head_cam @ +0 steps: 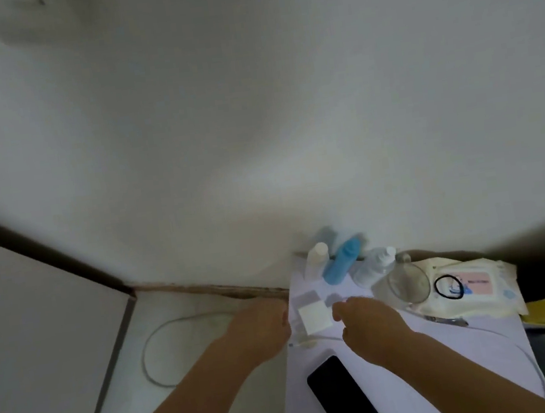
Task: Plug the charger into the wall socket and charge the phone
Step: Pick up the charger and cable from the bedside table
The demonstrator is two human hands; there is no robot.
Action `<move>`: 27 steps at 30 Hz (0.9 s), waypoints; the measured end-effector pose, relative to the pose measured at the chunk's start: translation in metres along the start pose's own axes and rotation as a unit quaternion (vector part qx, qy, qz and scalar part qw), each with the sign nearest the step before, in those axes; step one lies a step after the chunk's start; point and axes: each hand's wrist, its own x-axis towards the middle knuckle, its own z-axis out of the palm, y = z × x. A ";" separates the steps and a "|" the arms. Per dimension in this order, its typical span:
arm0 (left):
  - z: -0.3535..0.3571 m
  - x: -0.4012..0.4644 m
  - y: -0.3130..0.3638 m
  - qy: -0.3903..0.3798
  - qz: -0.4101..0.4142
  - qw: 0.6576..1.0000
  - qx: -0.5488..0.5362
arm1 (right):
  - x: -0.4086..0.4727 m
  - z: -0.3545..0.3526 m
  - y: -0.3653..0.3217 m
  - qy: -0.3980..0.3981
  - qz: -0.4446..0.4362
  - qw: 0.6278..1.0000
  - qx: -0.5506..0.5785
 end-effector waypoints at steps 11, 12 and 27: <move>0.074 0.053 -0.036 -0.001 -0.052 0.999 -0.008 | 0.071 0.076 0.015 0.059 -0.024 0.997 -0.041; 0.080 0.057 -0.038 -0.003 -0.055 0.998 -0.010 | 0.077 0.081 0.016 0.066 -0.029 0.996 -0.048; 0.104 0.062 -0.056 0.010 -0.066 0.997 -0.042 | 0.096 0.095 0.020 0.070 -0.054 0.993 -0.081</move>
